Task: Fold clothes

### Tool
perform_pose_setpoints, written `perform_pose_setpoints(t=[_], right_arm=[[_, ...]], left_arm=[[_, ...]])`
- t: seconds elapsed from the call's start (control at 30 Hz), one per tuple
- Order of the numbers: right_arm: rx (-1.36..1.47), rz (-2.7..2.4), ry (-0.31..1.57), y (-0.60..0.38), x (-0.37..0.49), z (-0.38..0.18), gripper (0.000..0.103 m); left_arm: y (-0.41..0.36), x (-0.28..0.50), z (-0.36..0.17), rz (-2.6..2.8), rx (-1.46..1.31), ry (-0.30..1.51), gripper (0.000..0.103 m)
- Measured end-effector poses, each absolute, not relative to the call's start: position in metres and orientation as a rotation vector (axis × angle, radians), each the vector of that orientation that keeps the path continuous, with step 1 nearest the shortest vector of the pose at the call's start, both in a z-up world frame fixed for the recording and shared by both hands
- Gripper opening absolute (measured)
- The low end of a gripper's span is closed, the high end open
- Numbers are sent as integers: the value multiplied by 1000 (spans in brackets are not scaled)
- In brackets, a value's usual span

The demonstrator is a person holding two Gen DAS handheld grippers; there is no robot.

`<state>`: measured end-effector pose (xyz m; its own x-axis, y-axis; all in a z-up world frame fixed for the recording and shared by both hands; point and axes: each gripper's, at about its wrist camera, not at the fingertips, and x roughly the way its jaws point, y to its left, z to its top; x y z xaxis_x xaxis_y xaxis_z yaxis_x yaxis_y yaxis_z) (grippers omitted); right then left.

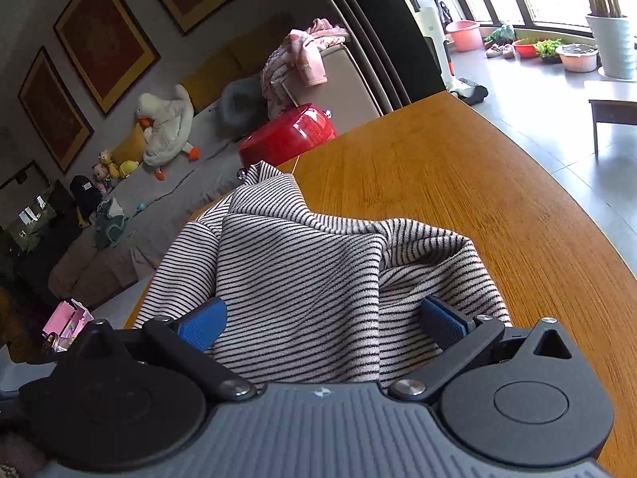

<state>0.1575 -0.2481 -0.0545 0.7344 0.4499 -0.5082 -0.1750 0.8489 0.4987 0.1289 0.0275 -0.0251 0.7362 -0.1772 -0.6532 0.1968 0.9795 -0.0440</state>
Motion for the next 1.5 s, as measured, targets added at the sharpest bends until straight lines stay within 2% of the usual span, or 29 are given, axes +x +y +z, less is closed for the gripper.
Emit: perform_pose_setpoints(t=[0.1,0.23,0.33,0.47,0.57,0.77,0.8,0.87,0.97,1.03,1.17,1.23,1.3,1.4,1.5], right_arm=[[424,352,668,-245,157,-53,103],[348,364,693,-239,159,-49,103],[266,387,708,-235,163,-41,103],[81,330,547,-219,157,-9,102],[-112,297,440,-183,161,11,83],[-318,377,519,-107,209,-13,82],[-360,379,538,-99,218,-22,67],[-337,421,570,-113,231,-21,26],[-322,390,528,-143,245,1,15],[-315,324,484,-166,265,16,15],[-235,273,590,-192,322,-3,16],[-154,286,661,-201,343,-25,24],[-74,265,694,-211,352,-40,50],[-42,249,662,-225,345,-35,56],[-171,212,554,-230,320,-12,62]], left_arm=[[36,137,-6,-162,76,633,21],[68,165,23,-24,97,537,19],[92,190,29,37,61,545,19],[106,211,19,33,-7,588,20],[105,211,8,7,-32,600,20],[126,211,-1,-4,-132,614,20],[131,211,-2,-4,-146,618,20],[139,210,-3,-1,-158,623,20],[147,212,-6,6,-164,630,20],[150,213,-10,10,-158,631,22],[147,220,-18,24,-142,653,23],[147,223,-21,43,-141,665,23],[151,223,-20,52,-154,674,26],[158,220,-14,51,-171,681,35],[164,214,-6,8,-243,694,40]])
